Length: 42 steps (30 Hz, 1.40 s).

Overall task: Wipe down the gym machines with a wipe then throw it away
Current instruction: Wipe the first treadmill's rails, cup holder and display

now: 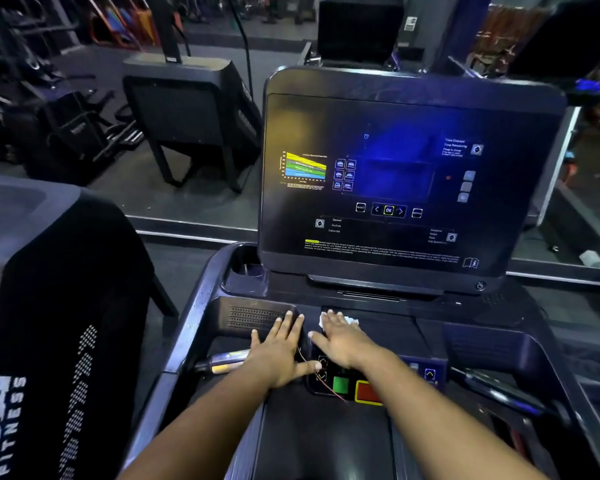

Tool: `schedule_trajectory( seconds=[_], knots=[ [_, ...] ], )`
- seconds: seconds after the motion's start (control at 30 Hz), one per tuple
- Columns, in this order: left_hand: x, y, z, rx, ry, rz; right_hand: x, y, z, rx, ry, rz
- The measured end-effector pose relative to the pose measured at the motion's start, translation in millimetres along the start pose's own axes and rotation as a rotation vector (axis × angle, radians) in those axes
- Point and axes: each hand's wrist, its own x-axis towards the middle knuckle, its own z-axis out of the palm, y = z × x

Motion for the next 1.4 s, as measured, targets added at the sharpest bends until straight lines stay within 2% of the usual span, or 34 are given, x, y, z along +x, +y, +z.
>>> schedule_trajectory(
  seconds=[0.17, 0.33, 0.43, 0.5, 0.6, 0.7, 0.77, 0.93, 1.13, 1.3, 1.4],
  knots=[
    [0, 1, 3, -0.018, 0.000, 0.009, -25, 13, 7, -0.030, 0.055, -0.120],
    [1, 0, 3, -0.027, -0.012, 0.010, -23, 23, 3, -0.068, 0.046, 0.054],
    [0, -1, 2, -0.025, -0.003, 0.010, -25, -5, 14, -0.054, 0.080, -0.004],
    [0, -1, 2, -0.007, -0.005, 0.018, -37, -10, 25, -0.034, 0.150, -0.081],
    [1, 0, 3, -0.006, -0.007, 0.011, -57, 17, 36, -0.095, 0.296, -0.181],
    [2, -1, 4, -0.023, -0.010, 0.011, -67, 50, 40, -0.162, 0.492, -0.133],
    [3, -1, 4, -0.032, -0.011, 0.019, -66, 49, 46, -0.187, 0.578, -0.078],
    [2, -7, 6, 0.012, 0.000, 0.073, -57, 7, 90, -0.279, 0.553, -0.180],
    [-1, -16, 14, 0.080, 0.022, 0.132, -80, 37, 139, -0.442, 0.446, -0.112],
    [2, -18, 10, 0.089, -0.008, 0.164, -62, 3, 144, -0.495, 0.454, -0.134],
    [1, -22, 10, 0.123, -0.012, 0.188, -64, 11, 145, -0.509, 0.407, -0.122]
  ],
)
